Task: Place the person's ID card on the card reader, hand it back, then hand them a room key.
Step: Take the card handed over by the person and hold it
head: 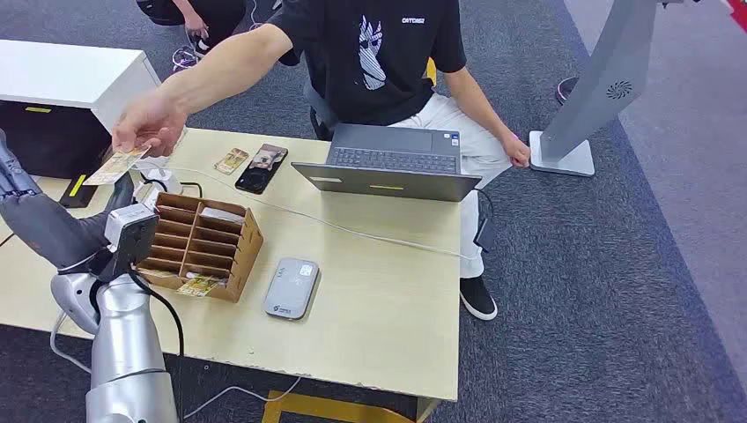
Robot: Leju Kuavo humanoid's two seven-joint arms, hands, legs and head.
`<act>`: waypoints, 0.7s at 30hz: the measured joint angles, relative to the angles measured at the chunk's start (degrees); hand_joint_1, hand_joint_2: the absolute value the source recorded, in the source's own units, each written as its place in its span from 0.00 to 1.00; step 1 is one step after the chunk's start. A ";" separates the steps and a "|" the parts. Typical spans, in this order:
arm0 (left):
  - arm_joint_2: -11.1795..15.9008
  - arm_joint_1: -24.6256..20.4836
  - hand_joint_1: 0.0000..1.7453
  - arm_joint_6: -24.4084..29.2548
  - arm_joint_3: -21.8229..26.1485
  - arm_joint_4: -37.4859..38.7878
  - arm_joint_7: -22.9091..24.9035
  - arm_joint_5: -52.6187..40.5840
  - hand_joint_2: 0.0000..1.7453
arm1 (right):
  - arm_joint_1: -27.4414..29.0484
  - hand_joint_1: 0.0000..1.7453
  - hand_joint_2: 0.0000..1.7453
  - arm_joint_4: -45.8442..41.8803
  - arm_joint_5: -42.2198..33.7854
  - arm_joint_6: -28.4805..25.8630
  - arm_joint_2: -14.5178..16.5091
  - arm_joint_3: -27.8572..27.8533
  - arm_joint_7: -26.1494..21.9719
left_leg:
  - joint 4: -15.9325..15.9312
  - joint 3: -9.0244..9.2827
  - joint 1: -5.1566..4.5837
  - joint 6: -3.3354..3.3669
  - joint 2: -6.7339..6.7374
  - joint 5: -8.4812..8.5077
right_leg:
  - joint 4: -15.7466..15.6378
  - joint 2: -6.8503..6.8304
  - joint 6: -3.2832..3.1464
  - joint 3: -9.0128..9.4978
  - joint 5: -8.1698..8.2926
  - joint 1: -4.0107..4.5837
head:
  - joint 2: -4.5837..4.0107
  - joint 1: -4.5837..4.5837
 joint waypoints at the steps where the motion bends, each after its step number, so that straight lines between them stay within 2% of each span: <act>1: -0.03 0.07 0.00 0.00 -0.01 -0.13 0.00 0.17 1.00 | 0.00 0.00 1.00 0.00 -0.04 -0.03 0.00 0.00 -0.06 | 0.00 0.00 0.00 0.00 0.00 0.00 | 0.00 0.00 0.00 0.00 0.00 0.00 | 0.00 0.00; 4: -0.19 0.42 0.00 0.00 -0.04 -0.78 0.00 1.09 1.00 | 0.02 0.00 1.00 0.00 -0.11 -0.14 0.00 0.01 -0.29 | 0.00 0.00 0.00 0.00 0.00 0.00 | 0.00 0.00 0.00 -0.01 0.00 0.00 | 0.00 0.00; 5: -0.26 0.56 0.09 0.00 -0.06 -1.07 0.00 1.44 1.00 | 0.02 0.00 1.00 0.00 -0.10 -0.17 0.00 0.02 -0.34 | 0.00 0.00 0.00 0.00 0.00 0.00 | 0.00 0.00 0.00 -0.01 0.00 0.00 | 0.00 0.00; 8: -0.57 1.02 0.83 0.00 -0.24 -2.22 0.00 2.23 1.00 | 0.07 0.00 1.00 0.00 -0.16 -0.31 0.00 0.02 -0.38 | 0.00 0.00 0.00 0.00 0.01 0.00 | 0.00 0.00 0.00 -0.02 0.00 0.00 | 0.00 -0.01; 9: -0.72 1.21 1.00 0.00 -0.36 -2.66 0.00 2.39 1.00 | 0.09 0.00 1.00 0.00 -0.18 -0.34 0.00 0.02 -0.39 | 0.00 0.00 0.00 0.00 0.01 0.00 | 0.00 0.01 0.00 -0.03 0.00 0.00 | 0.00 -0.01; 21: -1.89 2.59 1.00 0.01 -2.72 -8.40 -0.02 2.61 1.00 | 0.41 0.00 1.00 0.00 -0.36 -0.82 0.00 0.04 -0.50 | 0.00 -0.02 0.00 0.00 0.01 0.00 | 0.00 0.00 0.00 -0.05 0.00 0.00 | 0.00 -0.01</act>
